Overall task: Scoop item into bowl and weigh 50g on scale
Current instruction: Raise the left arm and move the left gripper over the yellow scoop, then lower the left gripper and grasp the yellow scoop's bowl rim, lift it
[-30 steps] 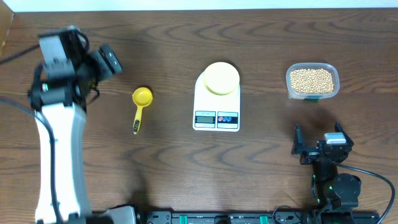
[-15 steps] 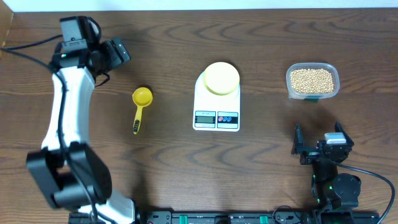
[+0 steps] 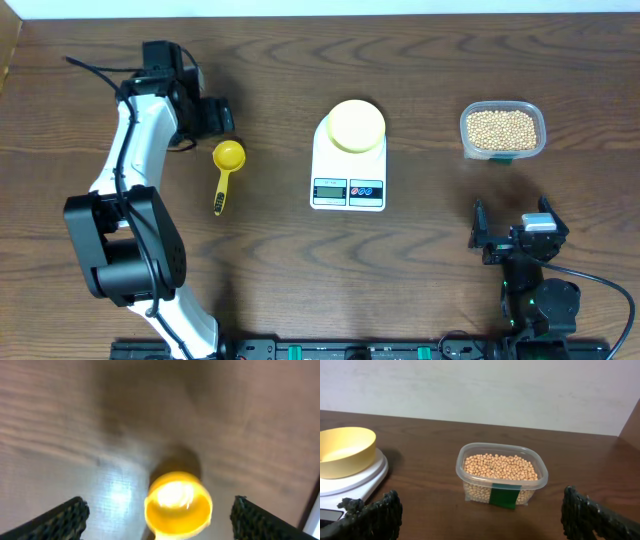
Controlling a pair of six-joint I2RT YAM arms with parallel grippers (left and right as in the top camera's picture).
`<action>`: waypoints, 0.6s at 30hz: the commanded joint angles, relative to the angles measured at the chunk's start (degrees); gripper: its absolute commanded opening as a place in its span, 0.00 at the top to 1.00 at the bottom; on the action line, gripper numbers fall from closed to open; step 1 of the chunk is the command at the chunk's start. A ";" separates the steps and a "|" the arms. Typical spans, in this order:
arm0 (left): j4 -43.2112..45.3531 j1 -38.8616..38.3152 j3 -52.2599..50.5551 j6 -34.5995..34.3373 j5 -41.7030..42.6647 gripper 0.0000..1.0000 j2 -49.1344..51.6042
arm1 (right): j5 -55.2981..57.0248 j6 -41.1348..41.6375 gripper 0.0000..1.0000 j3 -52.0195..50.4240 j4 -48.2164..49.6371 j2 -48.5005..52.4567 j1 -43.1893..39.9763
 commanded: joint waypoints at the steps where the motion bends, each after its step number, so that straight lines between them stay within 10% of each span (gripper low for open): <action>1: -2.99 0.33 0.63 6.64 1.11 0.13 -0.85 | 0.26 -0.52 0.01 -0.09 -0.22 -0.24 0.33; 18: -2.99 -0.50 -5.05 14.08 -4.37 0.22 1.18 | 0.26 -0.52 0.01 -0.09 -0.22 -0.24 0.33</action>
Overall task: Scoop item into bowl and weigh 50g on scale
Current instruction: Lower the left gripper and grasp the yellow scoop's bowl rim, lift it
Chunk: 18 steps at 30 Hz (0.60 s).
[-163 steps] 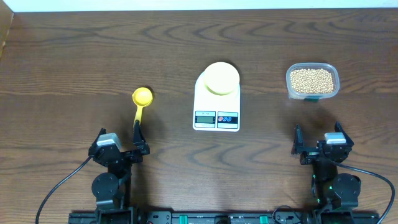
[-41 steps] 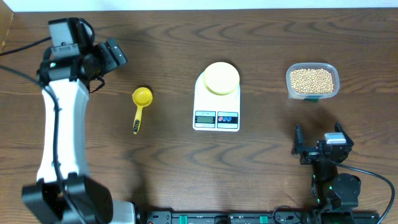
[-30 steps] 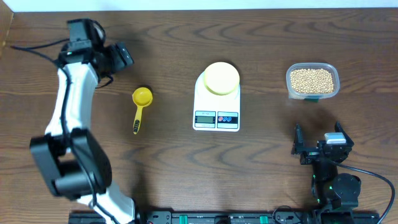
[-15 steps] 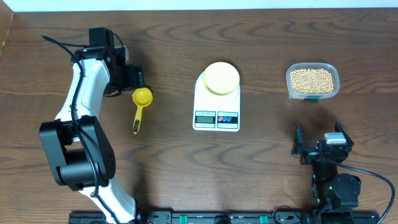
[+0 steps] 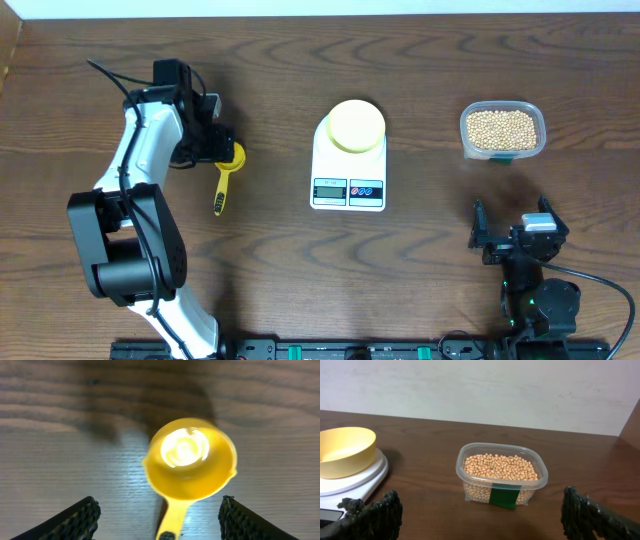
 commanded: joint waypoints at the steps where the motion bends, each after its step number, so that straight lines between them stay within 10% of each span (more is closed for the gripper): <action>1: 0.85 -0.04 -0.24 1.57 -3.28 0.21 1.33 | 0.24 -0.52 0.01 -0.09 -0.22 -0.24 0.33; 18: 4.48 -0.09 -0.44 1.38 0.02 0.33 1.92 | 0.24 -0.52 0.01 -0.09 -0.22 -0.24 0.33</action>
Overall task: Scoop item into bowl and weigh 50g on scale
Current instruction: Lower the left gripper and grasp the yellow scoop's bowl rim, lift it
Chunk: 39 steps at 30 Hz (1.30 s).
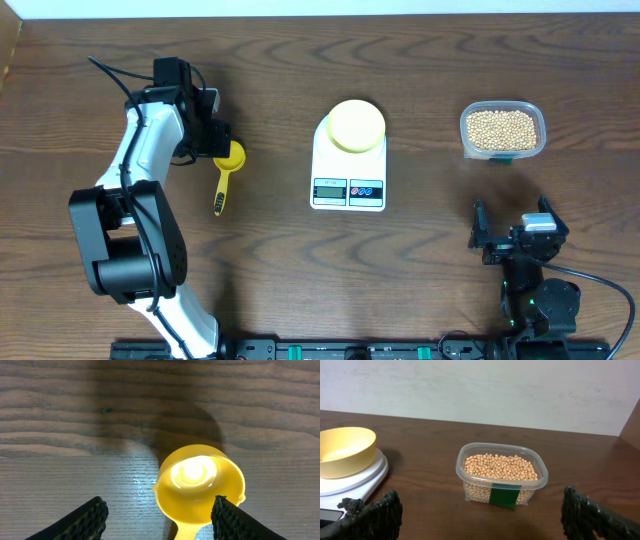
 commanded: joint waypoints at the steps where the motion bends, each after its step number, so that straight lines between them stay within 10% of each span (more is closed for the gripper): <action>1: 0.15 -0.09 -0.52 1.03 0.72 0.34 1.22 | 0.24 -0.52 0.01 -0.09 -0.22 -0.24 0.33; 15: 6.58 -1.36 -7.23 1.20 0.72 0.44 1.38 | 0.24 -0.52 0.01 -0.09 -0.22 -0.24 0.33; 20: 9.16 -1.60 -8.52 0.50 0.98 0.69 1.38 | 0.24 -0.52 0.01 -0.09 -0.22 -0.24 0.33; 32: 11.63 -1.60 -8.55 0.52 1.14 0.73 4.90 | 0.24 -0.52 0.01 -0.09 -0.22 -0.24 0.33; 39: 12.11 -1.60 -8.46 0.17 1.16 0.92 5.55 | 0.24 -0.52 0.01 -0.09 -0.22 -0.24 0.33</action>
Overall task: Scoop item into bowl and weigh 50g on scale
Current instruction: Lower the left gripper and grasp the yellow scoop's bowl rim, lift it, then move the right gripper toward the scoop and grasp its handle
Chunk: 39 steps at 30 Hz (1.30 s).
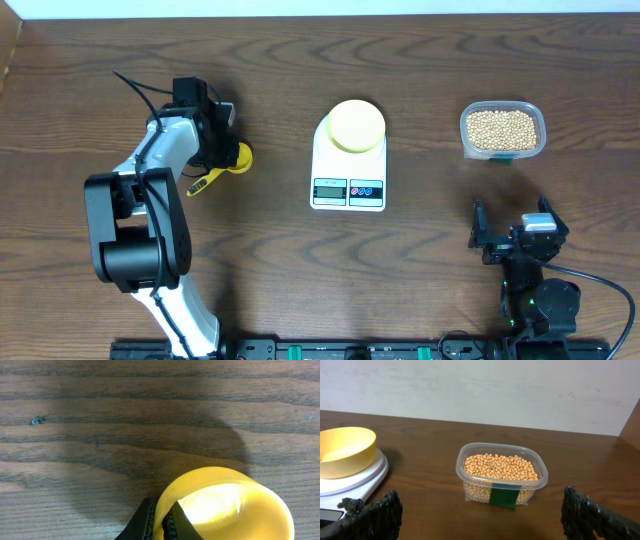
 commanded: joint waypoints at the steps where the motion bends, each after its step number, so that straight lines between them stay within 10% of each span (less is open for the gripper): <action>1: 0.02 0.09 -0.22 -1.38 -0.52 0.92 2.21 | 0.24 -0.52 0.01 -0.09 -0.22 -0.24 0.33; 10: 1.16 0.11 2.75 -18.53 -0.55 0.92 -4.11 | 0.24 -0.52 0.01 -0.09 -0.22 -0.24 0.33; 24: 2.75 0.09 2.73 -87.71 0.00 0.92 -19.15 | -3.21 1.46 0.01 -0.09 6.91 -0.24 0.33; 39: 5.20 -1.42 2.73 -92.02 3.34 0.92 -19.12 | -18.03 10.47 0.01 7.19 10.67 9.22 0.26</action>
